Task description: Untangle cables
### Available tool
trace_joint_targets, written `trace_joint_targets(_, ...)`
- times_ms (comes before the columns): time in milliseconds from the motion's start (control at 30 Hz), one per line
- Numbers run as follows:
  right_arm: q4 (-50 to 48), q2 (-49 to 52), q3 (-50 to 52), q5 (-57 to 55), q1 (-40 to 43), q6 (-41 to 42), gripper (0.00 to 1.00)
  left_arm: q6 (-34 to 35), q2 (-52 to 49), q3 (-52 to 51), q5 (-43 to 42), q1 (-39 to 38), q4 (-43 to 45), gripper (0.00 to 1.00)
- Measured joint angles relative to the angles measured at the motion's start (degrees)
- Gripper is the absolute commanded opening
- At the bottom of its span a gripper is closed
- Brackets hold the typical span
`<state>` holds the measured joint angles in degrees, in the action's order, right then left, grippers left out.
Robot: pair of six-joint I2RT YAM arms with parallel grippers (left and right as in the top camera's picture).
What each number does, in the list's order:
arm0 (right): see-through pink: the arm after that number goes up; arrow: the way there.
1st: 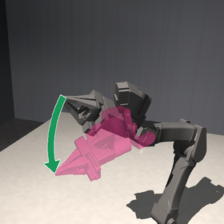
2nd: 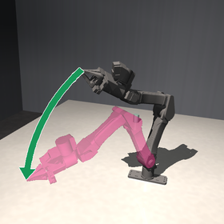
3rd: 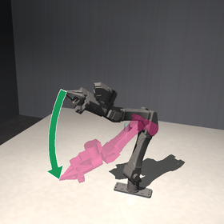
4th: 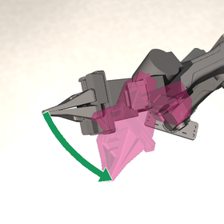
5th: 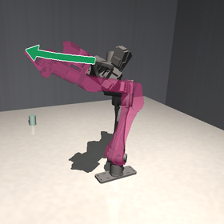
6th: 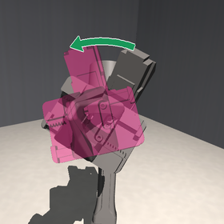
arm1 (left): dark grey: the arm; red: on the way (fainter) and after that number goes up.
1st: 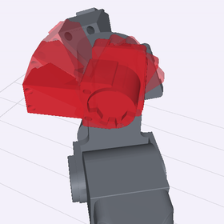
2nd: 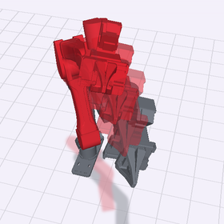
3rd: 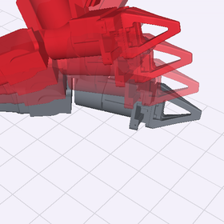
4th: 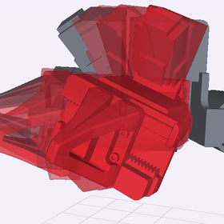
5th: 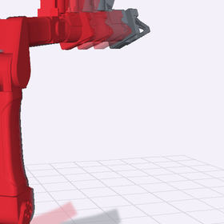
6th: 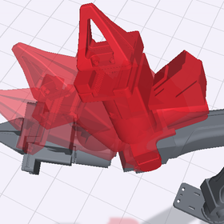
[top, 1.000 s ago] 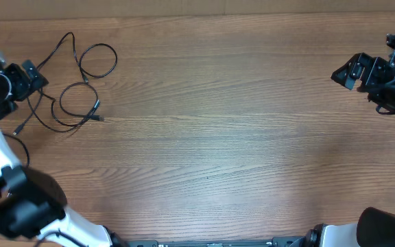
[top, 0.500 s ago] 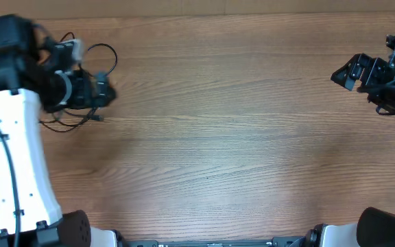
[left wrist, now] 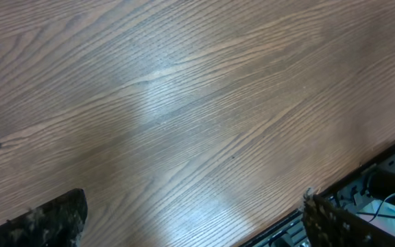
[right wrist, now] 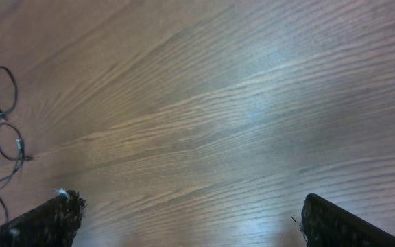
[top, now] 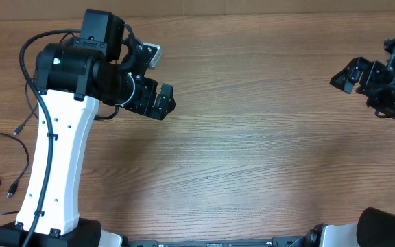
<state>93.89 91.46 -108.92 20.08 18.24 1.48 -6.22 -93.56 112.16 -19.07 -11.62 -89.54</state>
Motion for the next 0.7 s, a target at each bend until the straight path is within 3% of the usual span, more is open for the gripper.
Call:
trace_joint_targets(233,-0.3,0.0,6.6,-0.5,0.0,0.0,1.0,0.0,0.0,0.0,0.2,0.0,0.0,1.0)
trace_joint_targets(700,-0.4,0.0,7.1,-0.6,0.0,0.0,1.0,0.0,0.0,0.0,0.2,0.0,0.0,1.0)
